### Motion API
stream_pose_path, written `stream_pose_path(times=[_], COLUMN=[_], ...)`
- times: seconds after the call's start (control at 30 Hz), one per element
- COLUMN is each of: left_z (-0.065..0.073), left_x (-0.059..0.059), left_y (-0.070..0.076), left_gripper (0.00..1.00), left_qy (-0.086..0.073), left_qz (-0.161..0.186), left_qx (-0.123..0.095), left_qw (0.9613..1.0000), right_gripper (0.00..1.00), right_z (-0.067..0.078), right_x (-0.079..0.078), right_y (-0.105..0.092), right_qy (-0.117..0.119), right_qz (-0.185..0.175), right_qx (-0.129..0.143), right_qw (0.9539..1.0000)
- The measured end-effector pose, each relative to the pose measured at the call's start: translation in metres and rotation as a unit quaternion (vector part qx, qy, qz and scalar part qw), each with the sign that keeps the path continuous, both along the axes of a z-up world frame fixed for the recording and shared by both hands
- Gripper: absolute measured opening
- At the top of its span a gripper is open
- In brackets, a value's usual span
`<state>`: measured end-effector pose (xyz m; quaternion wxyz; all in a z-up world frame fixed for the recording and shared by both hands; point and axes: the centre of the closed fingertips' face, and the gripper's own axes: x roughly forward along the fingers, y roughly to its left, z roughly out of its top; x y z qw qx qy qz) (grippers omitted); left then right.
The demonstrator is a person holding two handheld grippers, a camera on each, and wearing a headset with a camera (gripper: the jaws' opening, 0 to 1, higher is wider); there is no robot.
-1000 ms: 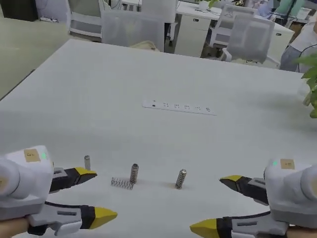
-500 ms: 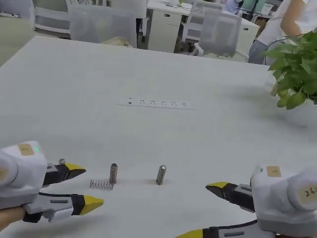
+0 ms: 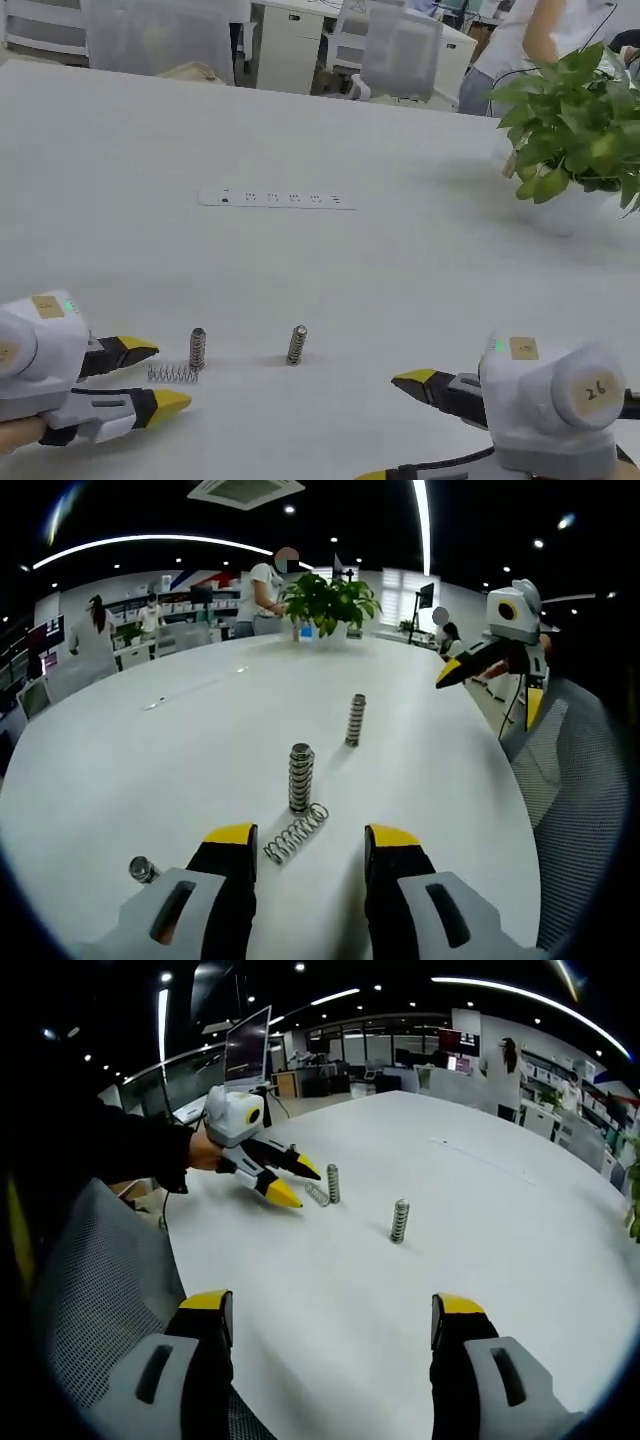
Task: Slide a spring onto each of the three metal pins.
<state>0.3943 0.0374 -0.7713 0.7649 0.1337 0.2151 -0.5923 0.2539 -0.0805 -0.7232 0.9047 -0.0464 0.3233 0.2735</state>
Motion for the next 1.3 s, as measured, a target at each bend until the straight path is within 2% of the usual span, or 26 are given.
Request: stream_pose_path(times=[0.17,0.47,0.6,0.83,1.1,1.3], left_z=[-0.006,-0.010,-0.011,-0.012,-0.012,-0.012], left_x=[-0.001,-0.008,-0.008,-0.005,-0.004,-0.006], left_y=[0.004,0.009,0.007,0.008,0.012,0.012], left_gripper=[0.32,0.24,0.21,0.09,0.03,0.03], left_qy=[0.009,0.008,0.006,-0.016,-0.022,-0.026], left_qz=[-0.001,-0.004,0.001,0.006,0.009,0.010], left_qx=[0.010,0.029,0.027,0.033,0.034,0.036], left_qw=[0.9999,0.9995,0.9996,0.9993,0.9991,0.9990], right_gripper=[0.80,0.79,0.79,0.78,0.78,0.78], right_z=[0.000,-0.002,-0.003,-0.002,-0.001,0.000], right_x=[0.001,0.003,0.003,0.005,0.005,0.005], right_y=[-0.001,0.001,-0.001,-0.002,-0.001,-0.001], right_qy=[-0.001,0.000,0.000,0.000,0.000,-0.002], right_qz=[-0.002,0.003,0.005,0.007,0.010,0.011], right_qx=[0.001,0.007,0.007,0.007,0.007,0.008], right_qw=[1.0000,1.0000,1.0000,0.9999,0.9999,0.9999])
